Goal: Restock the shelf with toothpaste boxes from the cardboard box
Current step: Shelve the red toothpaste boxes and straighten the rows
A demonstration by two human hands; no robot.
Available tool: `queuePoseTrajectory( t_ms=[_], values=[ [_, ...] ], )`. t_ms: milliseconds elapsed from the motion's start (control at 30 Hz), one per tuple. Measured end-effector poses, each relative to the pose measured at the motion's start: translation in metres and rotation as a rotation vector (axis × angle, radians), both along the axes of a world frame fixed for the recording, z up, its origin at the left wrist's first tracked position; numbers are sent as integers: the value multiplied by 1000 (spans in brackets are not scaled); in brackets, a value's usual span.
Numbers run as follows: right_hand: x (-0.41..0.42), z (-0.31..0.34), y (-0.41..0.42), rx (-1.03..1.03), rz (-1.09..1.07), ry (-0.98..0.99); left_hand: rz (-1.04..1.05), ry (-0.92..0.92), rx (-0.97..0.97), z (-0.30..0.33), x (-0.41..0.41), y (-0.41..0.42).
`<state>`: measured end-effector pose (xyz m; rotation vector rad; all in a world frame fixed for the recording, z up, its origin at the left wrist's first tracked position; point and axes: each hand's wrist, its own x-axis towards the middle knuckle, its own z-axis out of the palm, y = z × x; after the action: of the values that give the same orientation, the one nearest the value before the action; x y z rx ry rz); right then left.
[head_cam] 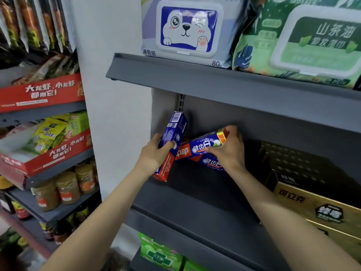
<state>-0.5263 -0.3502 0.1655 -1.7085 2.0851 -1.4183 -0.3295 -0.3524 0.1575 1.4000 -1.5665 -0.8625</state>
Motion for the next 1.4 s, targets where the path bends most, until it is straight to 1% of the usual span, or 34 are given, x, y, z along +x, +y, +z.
queuePoseTrajectory(
  t_ms=[67, 200, 267, 333, 367, 433, 467, 533, 567, 600, 633, 667, 700, 733, 767, 833, 867, 900, 967, 1033, 1100, 1167, 1233, 1400],
  values=[
    [-1, -10, -1, 64, -53, 74, -5, 9, -1, 1, 0, -1],
    [-1, -34, 3, 153, -155, 136, -29, -6, -6, -1, 6, -1],
    [-1, -41, 5, 248, -180, 270, -53, -17, -7, -2, 9, -1],
    [-2, -42, 7, 375, -153, 380, -85, -39, -12, -4, 10, -1],
    [-3, -41, 7, 423, -120, 391, -104, -41, -20, -5, 10, -2],
    [-3, -36, 7, 408, -40, 348, -134, -1, -24, -7, 10, -3],
    [-1, -31, 7, 340, -2, 315, -143, 29, -9, -8, 10, -3],
    [4, -16, 12, 198, 74, 195, -172, 89, 49, -9, 8, -4],
    [8, -8, 15, 165, 142, 56, -200, 109, 57, -9, 6, -3],
    [14, 1, 20, 171, 235, -139, -234, 102, 20, -10, 3, -3],
    [19, 9, 24, 200, 330, -362, -270, 65, -57, -10, 0, -2],
    [23, 16, 27, 228, 386, -574, -306, -4, -145, -8, -3, 0],
    [24, 21, 28, 234, 401, -738, -336, -99, -230, -7, -5, 0],
    [23, 24, 28, 221, 377, -842, -344, -221, -315, -6, -7, 0],
    [19, 24, 27, 206, 331, -879, -322, -375, -389, -4, -8, -2],
    [11, 19, 27, 211, 272, -801, -219, -693, -498, -2, -9, -4],
    [8, 15, 29, 232, 298, -748, -175, -789, -529, -1, -8, -6],
    [5, 11, 30, 261, 343, -707, -143, -839, -544, -2, -7, -9],
    [0, 4, 33, 301, 404, -621, -104, -866, -525, -5, -4, -15],
    [-3, 0, 34, 290, 394, -518, -73, -879, -486, -9, 0, -21],
    [-5, -5, 34, 249, 381, -483, -62, -893, -458, -14, 0, -25],
    [-7, -12, 34, 235, 360, -445, -78, -871, -436, -17, -3, -27],
    [-8, -18, 34, 218, 326, -355, -118, -861, -414, -20, -8, -30],
    [-12, -34, 27, 184, 198, -38, -314, -845, -321, -29, -13, -38]
  ],
)
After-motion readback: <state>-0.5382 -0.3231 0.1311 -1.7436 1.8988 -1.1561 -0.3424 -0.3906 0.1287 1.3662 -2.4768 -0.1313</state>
